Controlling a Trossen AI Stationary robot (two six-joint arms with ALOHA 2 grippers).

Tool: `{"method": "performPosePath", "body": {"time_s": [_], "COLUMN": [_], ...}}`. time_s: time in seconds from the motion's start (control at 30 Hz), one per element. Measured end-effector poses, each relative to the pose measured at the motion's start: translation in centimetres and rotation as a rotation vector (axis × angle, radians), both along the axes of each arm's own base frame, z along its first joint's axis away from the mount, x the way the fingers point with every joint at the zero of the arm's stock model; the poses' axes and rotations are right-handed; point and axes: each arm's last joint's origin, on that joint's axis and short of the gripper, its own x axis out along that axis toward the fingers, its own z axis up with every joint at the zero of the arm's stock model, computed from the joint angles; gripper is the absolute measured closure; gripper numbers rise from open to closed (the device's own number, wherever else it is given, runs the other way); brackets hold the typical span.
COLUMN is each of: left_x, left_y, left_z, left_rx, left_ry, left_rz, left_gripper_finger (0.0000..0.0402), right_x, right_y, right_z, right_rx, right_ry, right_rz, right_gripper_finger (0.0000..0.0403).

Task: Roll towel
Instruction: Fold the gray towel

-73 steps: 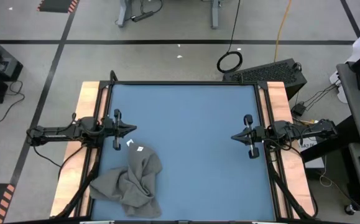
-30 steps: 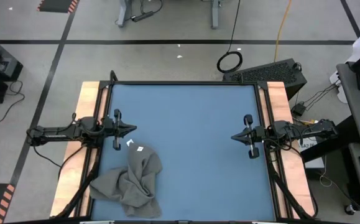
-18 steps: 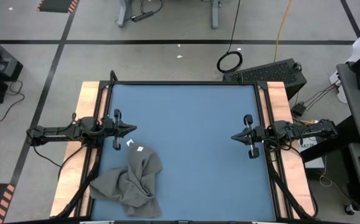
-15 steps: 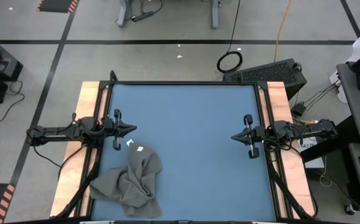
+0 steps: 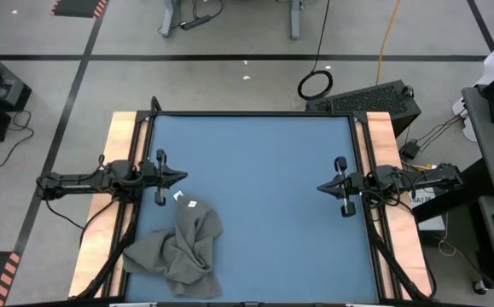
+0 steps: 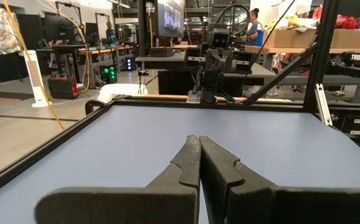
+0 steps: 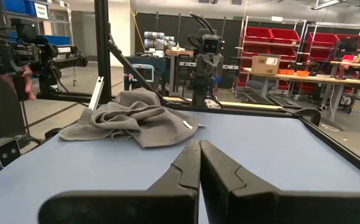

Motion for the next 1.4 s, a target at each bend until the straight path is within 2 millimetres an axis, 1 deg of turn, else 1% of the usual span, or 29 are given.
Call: {"method": "performPosePath", "body": {"time_s": [0.47,0.7,0.73,0.8,0.87,0.97,1.1,1.27,1.4], "left_x": [-0.1,-0.2,-0.2,-0.2,-0.3,-0.5,-0.3,0.2,1.0], "left_y": [0.0,0.1,0.1,0.3,0.4,0.4,0.4,0.5,0.5], "left_z": [0.8,1.6,1.7,1.8,2.0,3.7,6.2,10.7,15.1], "left_rx": [0.000,-0.001,-0.008,-0.077,-0.136,-0.162,-0.138,-0.112,-0.112], "left_ry": [-0.082,-0.171,-0.179,-0.192,-0.169,-0.172,-0.135,-0.138,-0.130], "left_rz": [0.015,0.038,0.048,0.094,0.131,0.141,0.145,0.146,0.148], "left_gripper_finger": [0.0396,0.0396,0.0396,0.0396,0.0396,0.0396,0.0396,0.0396,0.0396], "right_x": [0.0,0.0,0.0,0.0,0.0,0.0,0.0,0.0,0.0], "right_y": [0.0,0.0,0.0,0.0,0.0,0.0,0.0,0.0,0.0], "right_z": [0.0,0.0,0.0,0.0,0.0,0.0,0.0,0.1,0.1], "right_rx": [0.000,0.004,0.004,0.004,0.004,0.006,0.032,0.070,0.123], "right_ry": [0.000,0.000,0.000,0.000,-0.001,0.000,0.002,-0.001,0.004], "right_rz": [0.001,0.002,0.002,0.002,0.003,0.004,0.006,0.008,0.009], "right_gripper_finger": [0.0403,0.0403,0.0403,0.0403,0.0403,0.0403,0.0403,0.0403,0.0403]}}
